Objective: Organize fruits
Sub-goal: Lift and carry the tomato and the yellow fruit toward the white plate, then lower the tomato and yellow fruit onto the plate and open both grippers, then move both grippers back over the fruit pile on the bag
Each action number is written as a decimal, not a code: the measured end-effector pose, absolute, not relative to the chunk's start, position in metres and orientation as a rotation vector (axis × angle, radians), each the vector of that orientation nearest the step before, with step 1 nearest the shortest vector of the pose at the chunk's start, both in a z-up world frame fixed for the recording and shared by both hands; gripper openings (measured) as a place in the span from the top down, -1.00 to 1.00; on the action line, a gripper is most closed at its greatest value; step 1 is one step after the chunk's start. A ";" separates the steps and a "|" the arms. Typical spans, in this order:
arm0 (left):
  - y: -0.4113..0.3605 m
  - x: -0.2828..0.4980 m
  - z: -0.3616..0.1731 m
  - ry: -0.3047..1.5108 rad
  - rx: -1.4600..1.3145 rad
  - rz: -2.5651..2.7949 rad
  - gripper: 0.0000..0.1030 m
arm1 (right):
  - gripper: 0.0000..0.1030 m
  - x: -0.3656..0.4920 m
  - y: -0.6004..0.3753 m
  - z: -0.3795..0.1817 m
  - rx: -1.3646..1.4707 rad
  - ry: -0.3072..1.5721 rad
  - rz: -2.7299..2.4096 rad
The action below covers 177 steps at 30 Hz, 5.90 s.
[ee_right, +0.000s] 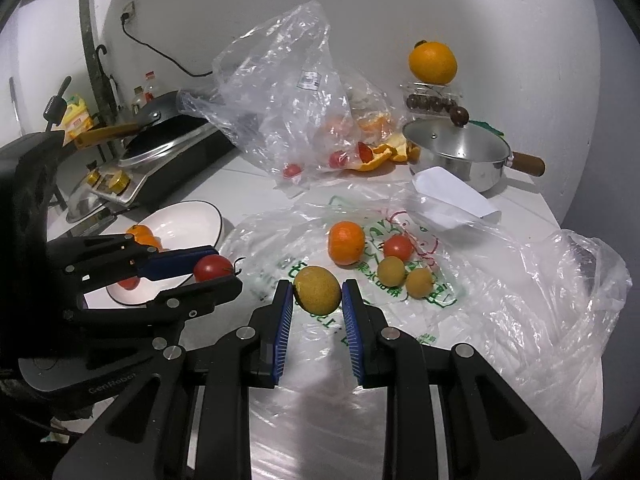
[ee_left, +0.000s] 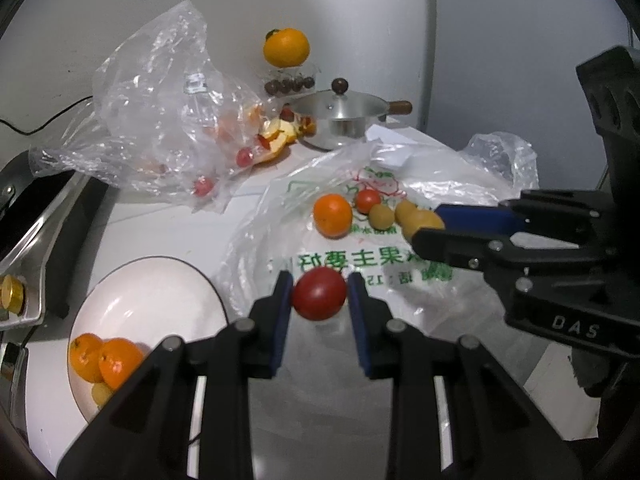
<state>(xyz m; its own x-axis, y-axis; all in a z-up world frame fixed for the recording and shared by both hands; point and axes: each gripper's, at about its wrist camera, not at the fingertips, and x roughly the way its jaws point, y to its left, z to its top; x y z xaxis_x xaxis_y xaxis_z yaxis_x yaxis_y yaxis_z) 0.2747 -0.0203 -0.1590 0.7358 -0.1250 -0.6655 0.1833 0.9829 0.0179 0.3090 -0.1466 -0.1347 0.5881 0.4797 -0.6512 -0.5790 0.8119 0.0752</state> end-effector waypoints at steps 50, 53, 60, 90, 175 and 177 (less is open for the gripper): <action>0.092 0.215 -0.192 0.740 0.012 -0.030 0.44 | 0.48 0.263 -0.034 -0.143 -0.301 0.743 0.712; 0.096 0.215 -0.198 0.748 0.015 -0.024 0.44 | 0.48 0.263 -0.027 -0.146 -0.306 0.750 0.719; 0.104 0.214 -0.204 0.761 0.001 -0.037 0.44 | 0.48 0.264 -0.013 -0.153 -0.324 0.767 0.728; 0.140 0.202 -0.191 0.701 -0.081 -0.037 0.38 | 0.48 0.274 0.042 -0.178 -0.353 0.840 0.757; -0.040 0.250 -0.149 0.711 0.143 -0.115 0.26 | 0.46 0.297 -0.179 -0.131 -0.074 0.699 0.589; -0.042 0.256 -0.150 0.714 0.137 -0.116 0.11 | 0.46 0.302 -0.182 -0.133 -0.070 0.704 0.585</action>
<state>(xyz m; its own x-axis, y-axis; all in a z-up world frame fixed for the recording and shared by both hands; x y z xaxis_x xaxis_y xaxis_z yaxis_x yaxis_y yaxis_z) 0.2561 -0.0416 -0.1500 0.7498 -0.0590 -0.6590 0.1523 0.9847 0.0851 0.3024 -0.1820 -0.1328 0.6099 0.4832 -0.6281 -0.5288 0.8385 0.1316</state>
